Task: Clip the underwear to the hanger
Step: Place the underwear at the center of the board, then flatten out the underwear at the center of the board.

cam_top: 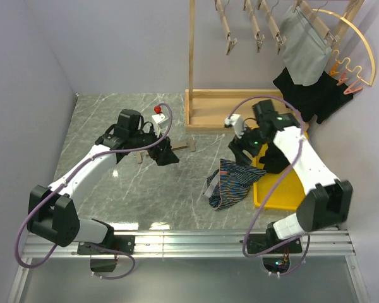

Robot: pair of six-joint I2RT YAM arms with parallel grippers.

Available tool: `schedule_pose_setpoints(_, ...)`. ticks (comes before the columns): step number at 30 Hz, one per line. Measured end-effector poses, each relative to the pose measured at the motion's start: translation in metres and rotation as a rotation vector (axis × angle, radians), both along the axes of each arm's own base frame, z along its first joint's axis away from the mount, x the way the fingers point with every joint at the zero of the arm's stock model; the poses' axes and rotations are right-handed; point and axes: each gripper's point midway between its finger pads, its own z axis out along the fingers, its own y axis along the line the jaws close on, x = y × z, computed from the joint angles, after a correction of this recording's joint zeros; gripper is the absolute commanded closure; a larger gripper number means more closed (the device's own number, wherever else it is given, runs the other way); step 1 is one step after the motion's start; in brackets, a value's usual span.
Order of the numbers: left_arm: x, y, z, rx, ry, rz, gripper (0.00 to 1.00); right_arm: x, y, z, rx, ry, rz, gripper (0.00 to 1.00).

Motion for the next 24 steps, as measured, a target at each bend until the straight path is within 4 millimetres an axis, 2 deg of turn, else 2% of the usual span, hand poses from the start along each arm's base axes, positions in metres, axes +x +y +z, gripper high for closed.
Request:
schedule_pose_setpoints(5,0.002,-0.001,0.002,-0.012,0.006,0.010,0.05,0.022,0.014,-0.043,-0.088,0.113,0.025,0.18)
schedule_pose_setpoints(8,0.002,-0.002,0.002,-0.015,0.007,0.013,0.02,0.046,0.021,-0.057,-0.102,0.152,0.026,0.17)
schedule_pose_setpoints(11,0.000,0.000,-0.001,-0.011,0.013,0.016,0.01,0.057,0.027,-0.066,-0.104,0.179,0.035,0.17)
schedule_pose_setpoints(14,-0.004,0.001,-0.005,-0.010,0.025,0.023,0.01,0.055,0.031,-0.074,-0.113,0.209,0.051,0.17)
schedule_pose_setpoints(19,-0.005,0.002,-0.005,-0.010,0.033,0.031,0.01,0.038,0.045,-0.085,-0.127,0.274,0.116,0.20)
schedule_pose_setpoints(21,-0.005,0.002,-0.005,-0.010,0.032,0.032,0.01,0.034,0.048,-0.088,-0.136,0.285,0.138,0.36)
schedule_pose_setpoints(22,-0.005,0.002,-0.004,-0.010,0.030,0.032,0.01,0.032,0.050,-0.088,-0.139,0.286,0.150,0.48)
schedule_pose_setpoints(23,-0.005,0.002,-0.004,-0.009,0.029,0.034,0.01,0.030,0.051,-0.089,-0.141,0.288,0.162,0.68)
schedule_pose_setpoints(24,-0.005,0.003,-0.004,-0.008,0.027,0.035,0.01,0.029,0.052,-0.088,-0.143,0.290,0.173,0.76)
